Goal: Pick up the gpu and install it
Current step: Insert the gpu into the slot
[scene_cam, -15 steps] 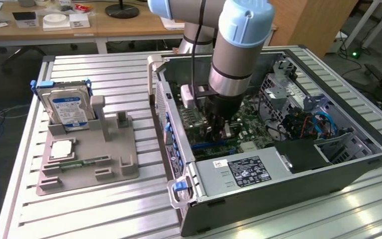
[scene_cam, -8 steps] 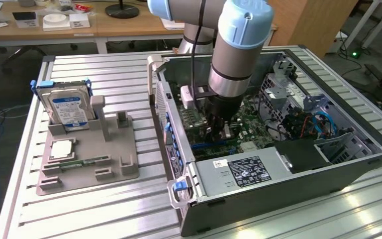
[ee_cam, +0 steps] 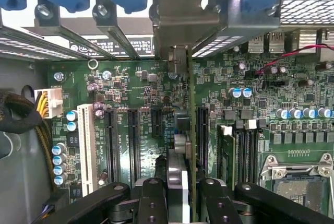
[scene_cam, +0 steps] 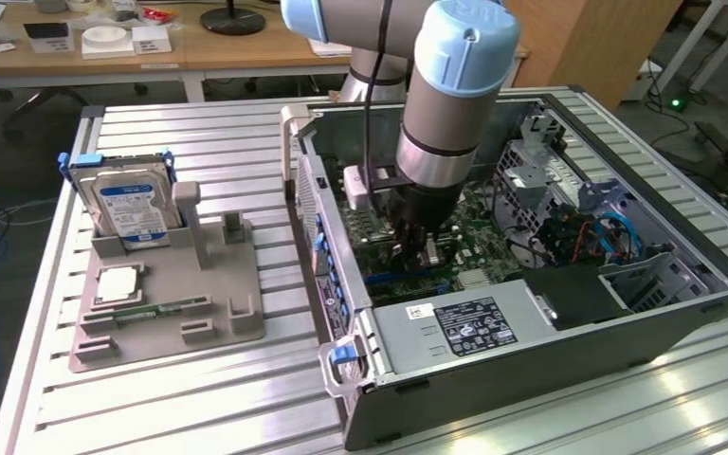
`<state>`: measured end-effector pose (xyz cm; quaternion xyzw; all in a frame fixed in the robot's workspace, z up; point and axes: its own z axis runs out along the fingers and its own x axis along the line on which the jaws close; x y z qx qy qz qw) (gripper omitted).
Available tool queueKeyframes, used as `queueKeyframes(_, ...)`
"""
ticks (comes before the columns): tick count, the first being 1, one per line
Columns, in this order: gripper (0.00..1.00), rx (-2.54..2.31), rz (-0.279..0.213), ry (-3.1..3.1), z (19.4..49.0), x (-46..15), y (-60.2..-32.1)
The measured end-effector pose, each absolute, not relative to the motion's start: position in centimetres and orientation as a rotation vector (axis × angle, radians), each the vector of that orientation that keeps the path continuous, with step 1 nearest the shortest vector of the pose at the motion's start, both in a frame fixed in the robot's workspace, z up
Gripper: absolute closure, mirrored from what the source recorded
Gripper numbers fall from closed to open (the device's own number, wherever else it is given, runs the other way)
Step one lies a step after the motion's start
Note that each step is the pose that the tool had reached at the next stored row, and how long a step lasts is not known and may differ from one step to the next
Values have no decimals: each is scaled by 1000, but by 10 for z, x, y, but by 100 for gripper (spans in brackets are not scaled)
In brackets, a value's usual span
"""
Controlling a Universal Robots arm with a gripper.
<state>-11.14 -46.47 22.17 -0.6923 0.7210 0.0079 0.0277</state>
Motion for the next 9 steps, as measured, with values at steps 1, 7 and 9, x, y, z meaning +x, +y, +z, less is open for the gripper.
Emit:
queueKeyframes(1, 71, -2138, 24, 2226, 222, -111, -465)
queueKeyframes(7, 71, -2136, 25, 2225, 223, -111, -464)
queueKeyframes(9, 71, -2137, 24, 2225, 225, -111, -465)
